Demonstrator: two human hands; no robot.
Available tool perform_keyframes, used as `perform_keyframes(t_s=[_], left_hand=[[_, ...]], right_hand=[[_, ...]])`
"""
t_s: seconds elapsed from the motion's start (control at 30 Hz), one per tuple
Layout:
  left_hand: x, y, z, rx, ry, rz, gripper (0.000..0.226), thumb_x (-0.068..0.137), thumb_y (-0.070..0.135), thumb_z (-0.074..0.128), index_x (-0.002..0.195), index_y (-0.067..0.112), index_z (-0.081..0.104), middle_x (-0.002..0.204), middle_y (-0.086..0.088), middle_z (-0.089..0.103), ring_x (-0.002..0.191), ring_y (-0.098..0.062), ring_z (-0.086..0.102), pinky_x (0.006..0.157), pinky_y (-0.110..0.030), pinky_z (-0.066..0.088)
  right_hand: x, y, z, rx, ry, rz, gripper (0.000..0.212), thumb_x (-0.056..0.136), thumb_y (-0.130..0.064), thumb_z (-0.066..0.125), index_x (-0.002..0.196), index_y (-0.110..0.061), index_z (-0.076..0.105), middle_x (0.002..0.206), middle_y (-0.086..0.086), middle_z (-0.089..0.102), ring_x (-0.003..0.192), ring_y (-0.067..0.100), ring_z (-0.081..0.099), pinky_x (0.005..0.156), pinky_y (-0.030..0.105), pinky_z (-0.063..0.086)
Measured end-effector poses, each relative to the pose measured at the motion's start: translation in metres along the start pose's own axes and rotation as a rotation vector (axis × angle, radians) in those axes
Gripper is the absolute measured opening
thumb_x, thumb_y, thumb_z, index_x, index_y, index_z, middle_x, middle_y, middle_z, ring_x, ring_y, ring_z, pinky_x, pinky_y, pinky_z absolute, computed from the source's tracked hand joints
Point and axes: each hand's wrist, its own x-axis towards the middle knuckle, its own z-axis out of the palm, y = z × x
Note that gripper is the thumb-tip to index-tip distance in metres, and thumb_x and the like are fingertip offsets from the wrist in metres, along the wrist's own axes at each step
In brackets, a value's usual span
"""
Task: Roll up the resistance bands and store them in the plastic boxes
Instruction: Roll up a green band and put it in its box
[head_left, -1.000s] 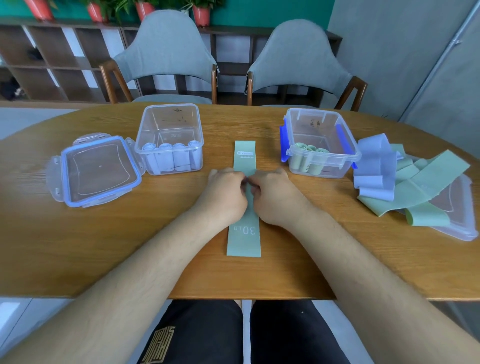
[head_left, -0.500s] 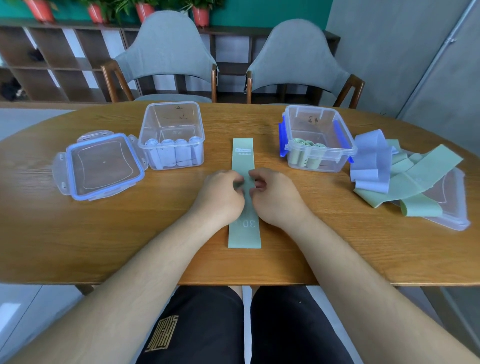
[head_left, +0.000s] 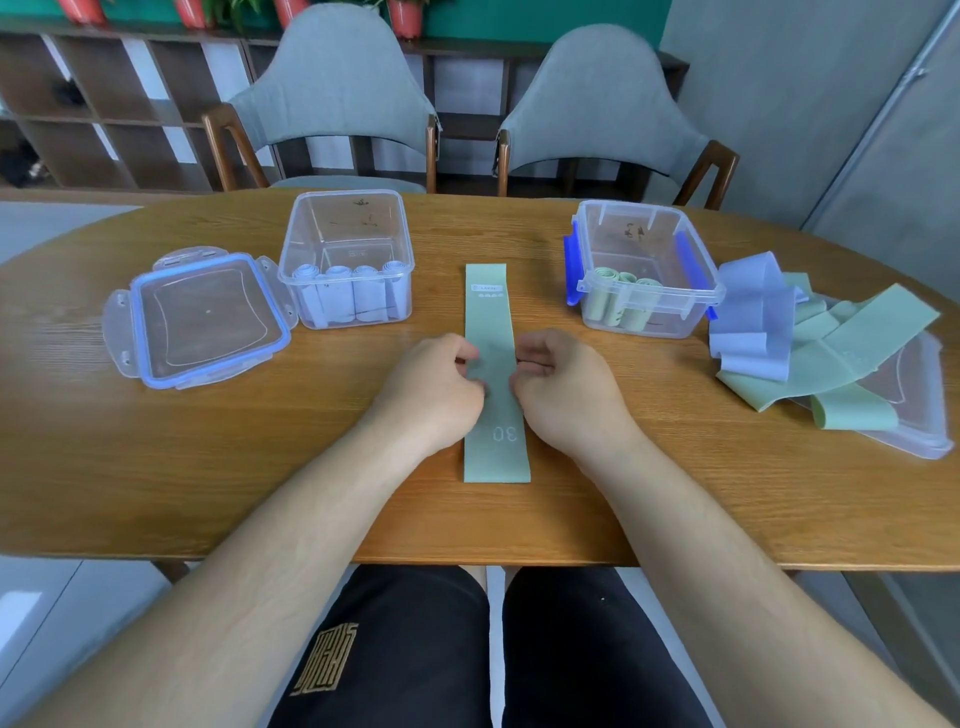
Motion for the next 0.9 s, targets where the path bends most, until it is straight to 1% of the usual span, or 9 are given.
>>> perform_keyframes(t_s=[0.17, 0.23, 0.3, 0.37, 0.43, 0.47, 0.57, 0.7, 0.9], left_hand=[[-0.002, -0.005, -0.001, -0.039, -0.031, 0.013, 0.041, 0.095, 0.016, 0.065, 0.135, 0.021, 0.058, 0.13, 0.002, 0.059, 0.113, -0.011, 0.056, 0.084, -0.018, 0.044], [-0.007, -0.008, -0.002, 0.035, -0.008, 0.063, 0.04, 0.097, 0.018, 0.062, 0.136, 0.02, 0.057, 0.135, 0.002, 0.056, 0.118, -0.013, 0.055, 0.094, -0.022, 0.043], [-0.014, -0.013, -0.001, 0.178, 0.03, 0.17, 0.039, 0.1, 0.022, 0.056, 0.139, 0.018, 0.055, 0.147, 0.004, 0.047, 0.132, -0.017, 0.045, 0.109, -0.027, 0.036], [-0.019, -0.019, 0.001, 0.362, 0.025, 0.287, 0.041, 0.104, 0.027, 0.047, 0.143, 0.019, 0.051, 0.157, 0.008, 0.036, 0.142, -0.016, 0.028, 0.114, -0.032, 0.025], [-0.021, -0.024, 0.002, 0.451, -0.034, 0.322, 0.043, 0.106, 0.031, 0.038, 0.148, 0.023, 0.044, 0.161, 0.013, 0.029, 0.146, -0.01, 0.02, 0.113, -0.035, 0.025], [-0.022, -0.025, 0.001, 0.462, -0.055, 0.325, 0.044, 0.107, 0.032, 0.034, 0.15, 0.024, 0.041, 0.162, 0.014, 0.027, 0.148, -0.008, 0.019, 0.113, -0.035, 0.024], [-0.027, -0.029, -0.005, 0.429, -0.062, 0.375, 0.046, 0.107, 0.033, 0.032, 0.152, 0.025, 0.038, 0.163, 0.014, 0.023, 0.15, -0.006, 0.016, 0.116, -0.031, 0.018], [-0.034, -0.035, -0.007, 0.482, -0.181, 0.432, 0.052, 0.108, 0.036, 0.025, 0.159, 0.025, 0.02, 0.166, 0.015, 0.012, 0.151, 0.0, 0.005, 0.116, -0.02, -0.001], [-0.045, -0.036, -0.012, 0.449, -0.184, 0.449, 0.053, 0.108, 0.039, 0.025, 0.158, 0.026, 0.019, 0.165, 0.017, 0.008, 0.149, 0.006, 0.001, 0.112, -0.013, -0.005]], right_hand=[[-0.003, 0.004, -0.003, -0.038, -0.07, -0.049, 0.043, 0.092, -0.007, 0.057, 0.135, -0.012, 0.058, 0.126, -0.003, 0.064, 0.115, 0.007, 0.06, 0.096, 0.017, 0.047], [-0.008, 0.008, -0.007, -0.125, -0.087, -0.13, 0.04, 0.093, -0.007, 0.056, 0.133, -0.012, 0.061, 0.129, -0.002, 0.063, 0.117, 0.007, 0.059, 0.095, 0.009, 0.042], [-0.013, 0.014, -0.01, -0.249, -0.075, -0.27, 0.037, 0.095, -0.011, 0.057, 0.132, -0.012, 0.063, 0.138, -0.001, 0.059, 0.125, 0.01, 0.053, 0.102, 0.006, 0.034], [-0.018, 0.02, -0.01, -0.331, -0.113, -0.387, 0.036, 0.098, -0.016, 0.055, 0.133, -0.013, 0.063, 0.143, 0.0, 0.056, 0.135, 0.013, 0.047, 0.116, 0.023, 0.03], [-0.02, 0.026, -0.009, -0.37, -0.198, -0.443, 0.037, 0.101, -0.019, 0.052, 0.136, -0.014, 0.06, 0.146, 0.003, 0.054, 0.14, 0.016, 0.043, 0.119, 0.041, 0.03], [-0.021, 0.028, -0.009, -0.381, -0.229, -0.45, 0.038, 0.102, -0.02, 0.05, 0.138, -0.014, 0.058, 0.148, 0.004, 0.051, 0.143, 0.016, 0.04, 0.12, 0.043, 0.028], [-0.025, 0.03, -0.011, -0.415, -0.245, -0.473, 0.042, 0.104, -0.024, 0.047, 0.145, -0.014, 0.051, 0.155, 0.004, 0.041, 0.148, 0.015, 0.03, 0.124, 0.038, 0.021], [-0.034, 0.032, -0.012, -0.489, -0.322, -0.509, 0.049, 0.106, -0.032, 0.04, 0.152, -0.014, 0.039, 0.16, 0.001, 0.033, 0.151, 0.012, 0.021, 0.125, 0.036, 0.017], [-0.046, 0.03, -0.018, -0.534, -0.343, -0.5, 0.056, 0.104, -0.039, 0.031, 0.154, -0.014, 0.034, 0.163, 0.0, 0.025, 0.152, 0.009, 0.015, 0.125, 0.033, 0.013]])
